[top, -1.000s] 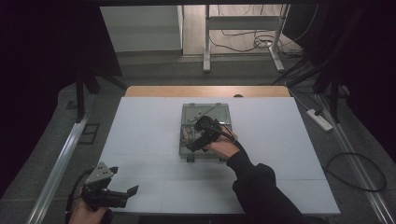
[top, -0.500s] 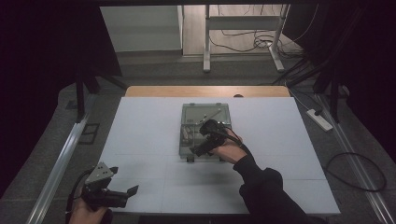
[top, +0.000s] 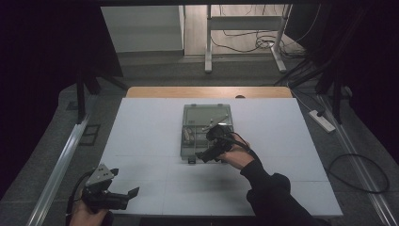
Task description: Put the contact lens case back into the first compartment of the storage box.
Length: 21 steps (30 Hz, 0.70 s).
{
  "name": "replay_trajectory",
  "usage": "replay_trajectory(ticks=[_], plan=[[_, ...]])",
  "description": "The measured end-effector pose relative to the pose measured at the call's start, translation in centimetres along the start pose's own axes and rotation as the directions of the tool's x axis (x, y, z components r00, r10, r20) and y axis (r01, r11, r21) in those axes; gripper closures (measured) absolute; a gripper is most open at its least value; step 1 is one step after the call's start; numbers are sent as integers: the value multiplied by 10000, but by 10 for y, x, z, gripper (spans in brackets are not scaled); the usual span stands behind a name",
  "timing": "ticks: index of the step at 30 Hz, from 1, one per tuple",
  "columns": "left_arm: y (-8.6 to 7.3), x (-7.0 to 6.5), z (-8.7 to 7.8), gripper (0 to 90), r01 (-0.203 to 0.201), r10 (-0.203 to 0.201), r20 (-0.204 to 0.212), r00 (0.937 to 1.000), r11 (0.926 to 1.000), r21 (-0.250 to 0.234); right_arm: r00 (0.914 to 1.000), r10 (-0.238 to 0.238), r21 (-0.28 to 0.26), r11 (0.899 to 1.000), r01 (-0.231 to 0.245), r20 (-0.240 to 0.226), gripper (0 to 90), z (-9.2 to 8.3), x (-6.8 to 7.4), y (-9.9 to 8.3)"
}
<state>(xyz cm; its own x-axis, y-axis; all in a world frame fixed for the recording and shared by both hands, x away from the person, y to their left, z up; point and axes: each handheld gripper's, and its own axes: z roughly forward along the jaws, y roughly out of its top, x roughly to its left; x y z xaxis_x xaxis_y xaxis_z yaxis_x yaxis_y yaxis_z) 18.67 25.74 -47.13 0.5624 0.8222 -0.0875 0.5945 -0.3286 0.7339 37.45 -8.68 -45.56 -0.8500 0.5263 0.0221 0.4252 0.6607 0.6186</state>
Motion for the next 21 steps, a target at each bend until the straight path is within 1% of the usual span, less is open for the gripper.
replay_trajectory(ticks=[2, 5, 9, 18, 21], plan=[[0, 0, 0, 4, 6, -6, -6, 10000, 10000, 0, 9999, 98, -10, 10000, -98, -56, 0, -2, -1, -2], [0, 0, 0, 5, 8, -8, 0, 10000, 10000, 3, 9998, 193, -147, 9997, -192, 46, 0, -6, -2, -6], [0, 0, 0, 6, 30, -30, -15, 10000, 10000, 5, 9997, 244, -255, 9994, -243, 52, 0, -12, -3, -9], [0, 0, 0, 7, 17, -17, -27, 10000, 10000, 24, 9998, -46, -267, 9996, 51, 192, 0, -20, 0, -18], [0, 0, 0, 7, 32, -32, -11, 10000, 10000, 11, 9997, -18, -300, 9995, 25, 233, 0, -22, 1, -21]])
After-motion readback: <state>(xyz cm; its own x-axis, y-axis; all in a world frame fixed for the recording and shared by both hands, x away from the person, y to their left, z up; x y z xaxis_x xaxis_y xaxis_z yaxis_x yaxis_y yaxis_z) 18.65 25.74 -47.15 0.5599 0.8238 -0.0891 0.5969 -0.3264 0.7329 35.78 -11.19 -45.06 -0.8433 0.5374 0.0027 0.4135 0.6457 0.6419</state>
